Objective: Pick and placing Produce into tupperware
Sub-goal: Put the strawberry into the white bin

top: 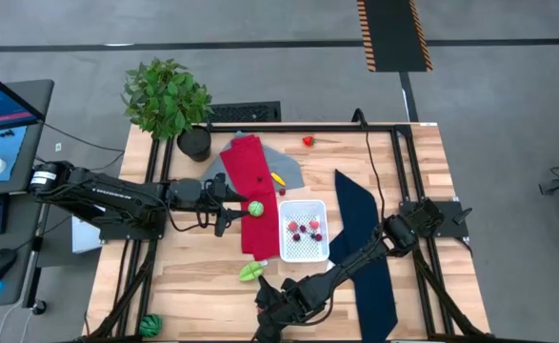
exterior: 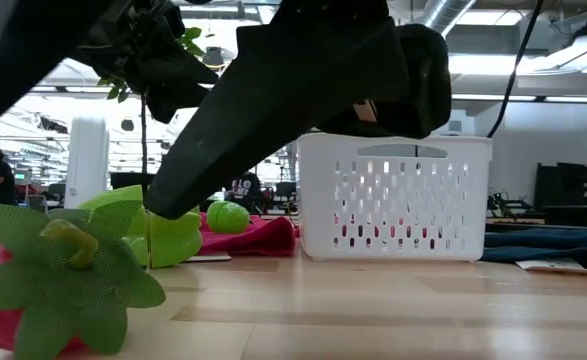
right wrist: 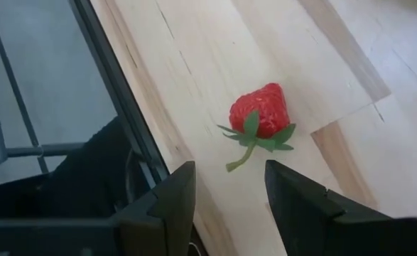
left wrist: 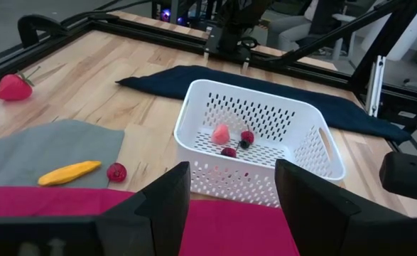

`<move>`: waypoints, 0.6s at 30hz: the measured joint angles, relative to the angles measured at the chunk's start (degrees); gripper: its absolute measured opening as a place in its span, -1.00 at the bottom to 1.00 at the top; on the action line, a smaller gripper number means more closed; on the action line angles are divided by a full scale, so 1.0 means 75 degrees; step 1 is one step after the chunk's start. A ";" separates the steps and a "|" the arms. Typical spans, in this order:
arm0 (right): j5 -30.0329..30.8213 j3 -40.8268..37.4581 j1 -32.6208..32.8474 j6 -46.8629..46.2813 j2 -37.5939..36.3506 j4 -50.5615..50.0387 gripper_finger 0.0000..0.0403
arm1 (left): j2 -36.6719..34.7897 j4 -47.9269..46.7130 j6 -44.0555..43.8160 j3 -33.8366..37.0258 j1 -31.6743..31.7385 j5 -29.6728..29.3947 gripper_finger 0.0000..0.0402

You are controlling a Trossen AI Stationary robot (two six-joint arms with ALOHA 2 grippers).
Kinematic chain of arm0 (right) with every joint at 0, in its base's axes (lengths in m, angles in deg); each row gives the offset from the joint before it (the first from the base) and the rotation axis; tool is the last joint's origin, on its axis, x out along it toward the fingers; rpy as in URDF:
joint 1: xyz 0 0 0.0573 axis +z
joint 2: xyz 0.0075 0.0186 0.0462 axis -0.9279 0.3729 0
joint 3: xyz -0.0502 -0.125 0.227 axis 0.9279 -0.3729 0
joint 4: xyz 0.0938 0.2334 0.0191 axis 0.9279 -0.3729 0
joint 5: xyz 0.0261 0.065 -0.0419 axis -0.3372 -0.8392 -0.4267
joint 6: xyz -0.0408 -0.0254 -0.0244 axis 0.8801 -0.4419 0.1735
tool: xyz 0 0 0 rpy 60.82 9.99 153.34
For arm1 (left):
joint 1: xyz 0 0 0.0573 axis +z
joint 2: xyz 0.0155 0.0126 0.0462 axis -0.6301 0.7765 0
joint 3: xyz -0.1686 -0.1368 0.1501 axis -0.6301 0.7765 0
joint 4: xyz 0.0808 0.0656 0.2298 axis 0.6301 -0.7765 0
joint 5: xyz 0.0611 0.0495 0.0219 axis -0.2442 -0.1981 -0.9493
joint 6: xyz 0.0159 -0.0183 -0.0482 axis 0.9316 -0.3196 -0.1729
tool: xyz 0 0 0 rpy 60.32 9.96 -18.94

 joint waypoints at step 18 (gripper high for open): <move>-0.0005 0.0000 0.0215 -0.0624 0.0000 0.0055 -0.05 | 0.0000 0.0003 0.0000 -0.0003 -0.0002 0.0001 -0.02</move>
